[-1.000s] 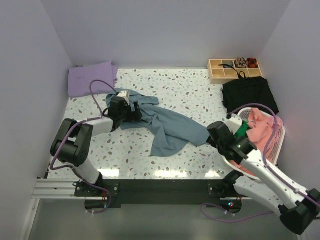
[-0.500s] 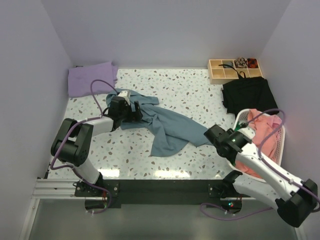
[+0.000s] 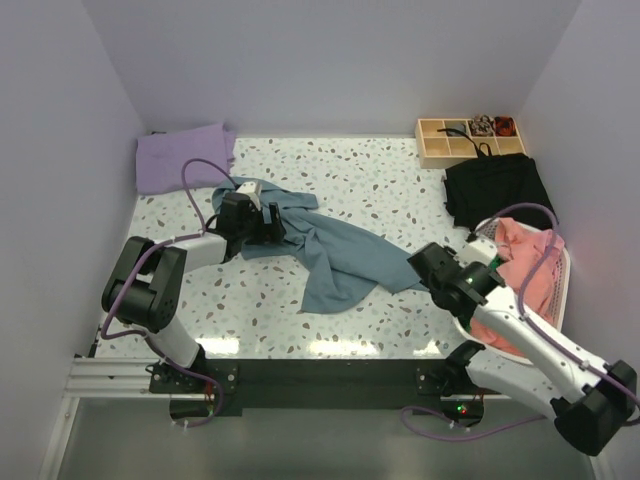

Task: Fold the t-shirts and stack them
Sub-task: Move the tshirt to the center of the board

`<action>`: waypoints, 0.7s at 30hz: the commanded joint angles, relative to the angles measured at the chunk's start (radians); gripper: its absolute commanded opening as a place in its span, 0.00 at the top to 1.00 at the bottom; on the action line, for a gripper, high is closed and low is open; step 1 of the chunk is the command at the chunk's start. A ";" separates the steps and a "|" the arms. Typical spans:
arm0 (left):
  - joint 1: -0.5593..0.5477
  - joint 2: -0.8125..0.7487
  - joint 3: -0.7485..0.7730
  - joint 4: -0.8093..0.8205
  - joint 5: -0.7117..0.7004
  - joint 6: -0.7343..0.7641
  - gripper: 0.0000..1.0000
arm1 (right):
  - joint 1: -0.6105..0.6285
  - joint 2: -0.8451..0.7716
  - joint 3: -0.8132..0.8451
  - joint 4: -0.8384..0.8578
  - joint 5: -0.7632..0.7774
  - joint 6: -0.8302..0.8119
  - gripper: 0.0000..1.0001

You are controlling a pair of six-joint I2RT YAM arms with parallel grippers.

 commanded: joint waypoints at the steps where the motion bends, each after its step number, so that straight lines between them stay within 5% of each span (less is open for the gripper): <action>1: 0.003 0.025 -0.005 -0.071 0.045 0.004 0.00 | 0.001 0.139 -0.026 0.304 -0.156 -0.282 0.41; 5: 0.003 0.042 -0.003 -0.063 0.057 0.004 0.00 | 0.002 0.276 -0.042 0.347 -0.204 -0.262 0.35; 8: 0.003 0.052 0.002 -0.063 0.065 0.008 0.00 | 0.001 0.370 -0.019 0.144 -0.112 -0.033 0.34; 10: 0.003 0.055 0.005 -0.068 0.065 0.013 0.00 | 0.001 0.399 -0.008 -0.070 -0.062 0.229 0.24; 15: 0.003 0.063 0.006 -0.063 0.077 0.015 0.00 | 0.001 0.243 -0.077 -0.222 -0.050 0.529 0.23; 21: 0.003 0.078 0.011 -0.060 0.098 0.021 0.00 | 0.002 -0.016 -0.102 -0.367 0.039 0.681 0.19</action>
